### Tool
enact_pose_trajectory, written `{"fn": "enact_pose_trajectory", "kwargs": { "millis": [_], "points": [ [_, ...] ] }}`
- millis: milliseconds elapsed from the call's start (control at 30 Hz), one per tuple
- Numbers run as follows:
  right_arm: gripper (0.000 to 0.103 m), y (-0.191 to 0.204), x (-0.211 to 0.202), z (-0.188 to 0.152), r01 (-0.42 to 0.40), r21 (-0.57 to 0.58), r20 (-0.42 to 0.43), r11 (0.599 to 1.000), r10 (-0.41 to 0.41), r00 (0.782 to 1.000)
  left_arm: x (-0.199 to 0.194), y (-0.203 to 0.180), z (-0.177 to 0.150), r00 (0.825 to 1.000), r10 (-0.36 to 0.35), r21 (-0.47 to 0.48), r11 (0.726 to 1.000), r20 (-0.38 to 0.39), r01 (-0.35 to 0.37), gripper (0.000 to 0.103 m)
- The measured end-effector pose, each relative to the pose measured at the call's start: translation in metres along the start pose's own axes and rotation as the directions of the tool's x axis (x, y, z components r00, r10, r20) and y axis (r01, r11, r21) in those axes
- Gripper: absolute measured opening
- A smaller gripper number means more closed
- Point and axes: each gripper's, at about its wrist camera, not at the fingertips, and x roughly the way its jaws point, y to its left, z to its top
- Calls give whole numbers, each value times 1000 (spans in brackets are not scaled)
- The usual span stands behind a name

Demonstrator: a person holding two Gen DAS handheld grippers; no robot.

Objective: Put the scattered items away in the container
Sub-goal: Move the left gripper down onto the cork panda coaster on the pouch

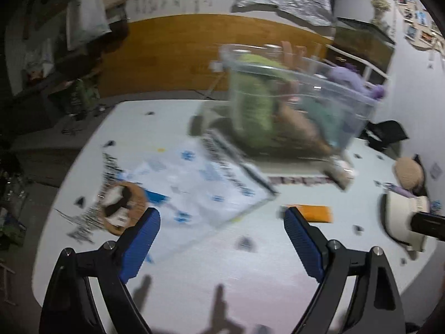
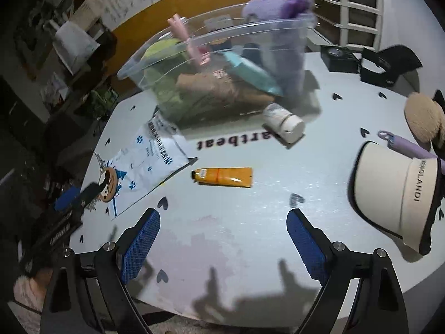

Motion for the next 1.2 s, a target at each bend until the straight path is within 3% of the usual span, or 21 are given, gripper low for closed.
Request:
{"fn": "enact_pose_trajectory", "kwargs": {
  "millis": [267,500,733,833,900,967,1133,1200],
  "points": [
    [93,30,10,3,62,-3,-5,998,-62,998,75,100,10,990,117,-32,992,-72,-120,88],
    [93,41,19,1,99,39,-19,994,-99,995,138,118,-4,963,200,134,975,-178,-178,88],
    [93,45,25,-3,110,79,-32,991,-108,994,152,122,-13,963,144,138,984,-228,-115,88],
    [93,45,26,-4,112,89,-35,990,-109,993,147,120,-14,970,112,129,988,-217,-86,83],
    [93,46,25,-5,113,93,-32,989,-110,993,141,117,-14,974,86,136,989,-209,-58,67],
    [93,46,25,-6,111,96,-34,989,-108,994,136,111,-17,976,59,150,988,-211,-27,60],
    [93,44,26,-10,103,101,-45,990,-98,994,128,80,-34,976,34,266,964,-214,25,60],
    [93,43,24,-11,103,104,-43,989,-99,994,125,72,-37,975,4,268,962,-221,56,60]
  ]
}}
